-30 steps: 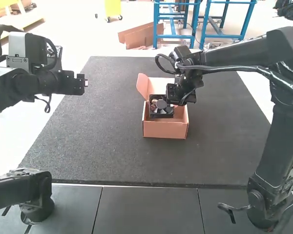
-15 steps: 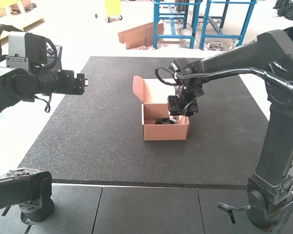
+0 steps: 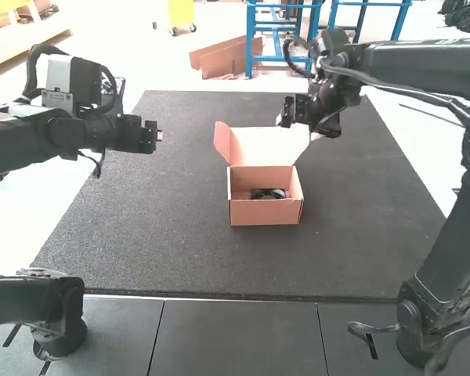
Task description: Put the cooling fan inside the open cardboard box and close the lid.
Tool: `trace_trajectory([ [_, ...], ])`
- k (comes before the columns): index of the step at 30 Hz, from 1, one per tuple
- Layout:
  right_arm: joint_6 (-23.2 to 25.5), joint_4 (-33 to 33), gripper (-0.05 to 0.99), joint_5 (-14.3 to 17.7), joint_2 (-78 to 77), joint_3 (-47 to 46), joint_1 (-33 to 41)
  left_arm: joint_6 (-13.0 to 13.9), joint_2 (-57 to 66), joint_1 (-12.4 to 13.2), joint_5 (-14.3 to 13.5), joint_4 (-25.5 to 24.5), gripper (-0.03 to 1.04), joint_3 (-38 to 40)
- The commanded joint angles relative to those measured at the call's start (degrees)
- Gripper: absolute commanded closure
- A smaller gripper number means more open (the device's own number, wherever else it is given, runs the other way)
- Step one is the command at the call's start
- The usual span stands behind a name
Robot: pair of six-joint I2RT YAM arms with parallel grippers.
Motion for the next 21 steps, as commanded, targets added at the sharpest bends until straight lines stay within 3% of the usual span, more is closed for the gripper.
trace_trajectory([
  [1, -3.8, 0.2, 0.03, 2.0, -5.5, -1.7, -1.8, -2.1, 1.6, -1.7, 0.6, 1.4, 0.04, 3.5],
  [6, -7.3, 3.0, 0.03, 3.1, -11.3, -8.4, -3.5, -3.1, 6.0, -2.2, 0.2, 3.4, 0.04, 4.8],
  [11, -7.2, 9.8, 0.03, 3.1, -15.0, -13.3, -5.1, -3.2, 12.0, -2.3, -0.3, 5.2, 0.04, 7.3],
  [21, -9.5, 17.1, 0.03, 3.3, -12.0, -12.7, -5.9, -3.6, 24.1, -2.3, -1.1, 10.5, 0.04, 13.2],
])
